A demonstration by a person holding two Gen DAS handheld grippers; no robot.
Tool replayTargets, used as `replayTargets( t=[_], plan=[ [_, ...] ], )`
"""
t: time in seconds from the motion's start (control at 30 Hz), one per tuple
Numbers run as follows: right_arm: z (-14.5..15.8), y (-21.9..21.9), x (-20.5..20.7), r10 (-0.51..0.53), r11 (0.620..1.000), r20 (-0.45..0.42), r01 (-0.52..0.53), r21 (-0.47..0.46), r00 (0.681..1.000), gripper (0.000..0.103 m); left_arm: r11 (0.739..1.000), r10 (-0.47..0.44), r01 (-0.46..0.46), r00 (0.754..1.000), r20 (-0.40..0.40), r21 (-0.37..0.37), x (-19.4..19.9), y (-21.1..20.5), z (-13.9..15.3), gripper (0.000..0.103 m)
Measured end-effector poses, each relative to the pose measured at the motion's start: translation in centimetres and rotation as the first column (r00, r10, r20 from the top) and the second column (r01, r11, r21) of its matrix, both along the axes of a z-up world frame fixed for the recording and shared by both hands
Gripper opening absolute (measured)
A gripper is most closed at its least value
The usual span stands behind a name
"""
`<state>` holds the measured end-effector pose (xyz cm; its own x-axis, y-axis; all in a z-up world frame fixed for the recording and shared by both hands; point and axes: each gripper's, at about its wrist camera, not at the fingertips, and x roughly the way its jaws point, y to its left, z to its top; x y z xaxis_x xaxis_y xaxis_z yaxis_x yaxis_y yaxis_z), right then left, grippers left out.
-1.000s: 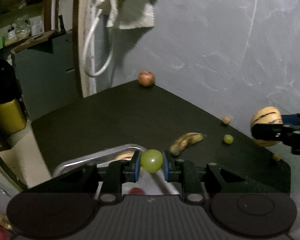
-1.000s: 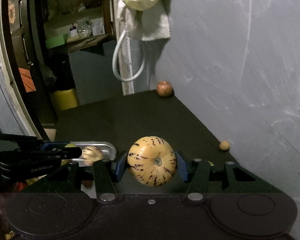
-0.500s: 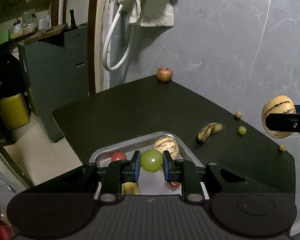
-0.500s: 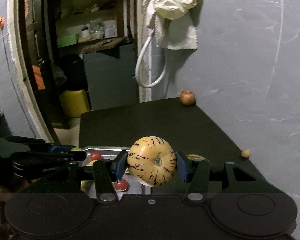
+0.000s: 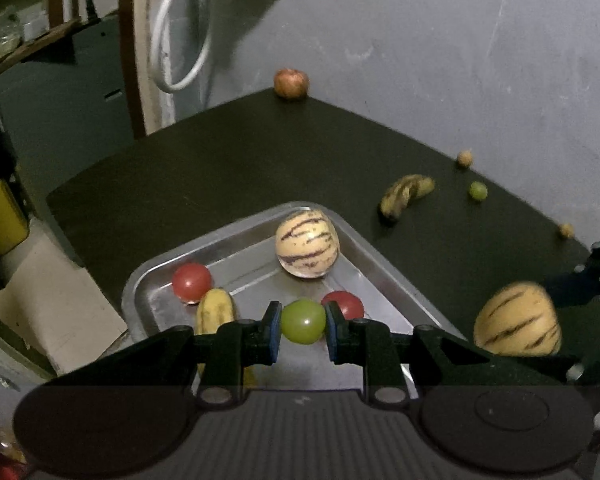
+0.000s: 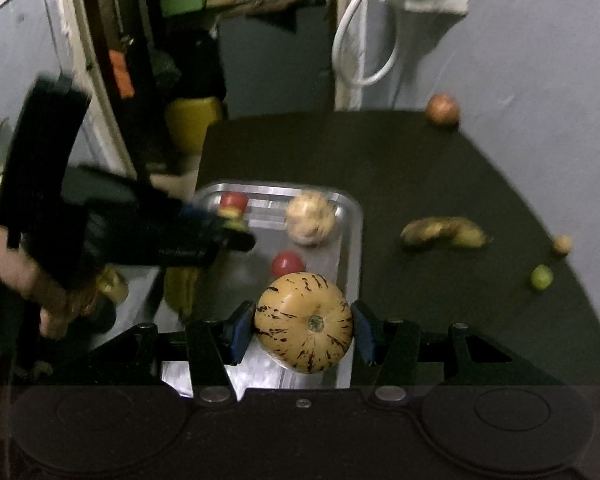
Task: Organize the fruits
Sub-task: 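Carry the pepino melon and the grape over the silver tray with both tools, then open the right tool to drop the melon while the left tool releases the grape into the tray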
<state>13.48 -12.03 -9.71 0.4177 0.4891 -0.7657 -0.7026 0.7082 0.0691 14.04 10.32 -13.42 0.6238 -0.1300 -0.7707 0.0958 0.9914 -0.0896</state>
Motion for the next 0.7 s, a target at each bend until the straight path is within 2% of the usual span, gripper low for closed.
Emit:
replayTargets(
  t=[0.2,0.43,0.7],
  plan=[
    [-2.8,0.8,1.2,0.061,0.998,-0.037,-0.062,-0.023,0.997,0.054,1.000,-0.016,0.016,0.998,-0.053,0.010,0.8,-0.4,-1.2,0.024],
    [-4.7,2.4,2.4,0.132,0.990,-0.034,-0.133,-0.049,0.991,0.053,1.000,0.003,-0.002,0.996,-0.089,0.016,1.3,-0.6,-2.4,0.024],
    [-5.3,3.2,2.6,0.170,0.983,-0.006,-0.170,-0.070,0.985,0.054,0.999,0.025,-0.030,0.993,-0.116,-0.042,1.5,0.4,-3.2,0.024]
  ],
)
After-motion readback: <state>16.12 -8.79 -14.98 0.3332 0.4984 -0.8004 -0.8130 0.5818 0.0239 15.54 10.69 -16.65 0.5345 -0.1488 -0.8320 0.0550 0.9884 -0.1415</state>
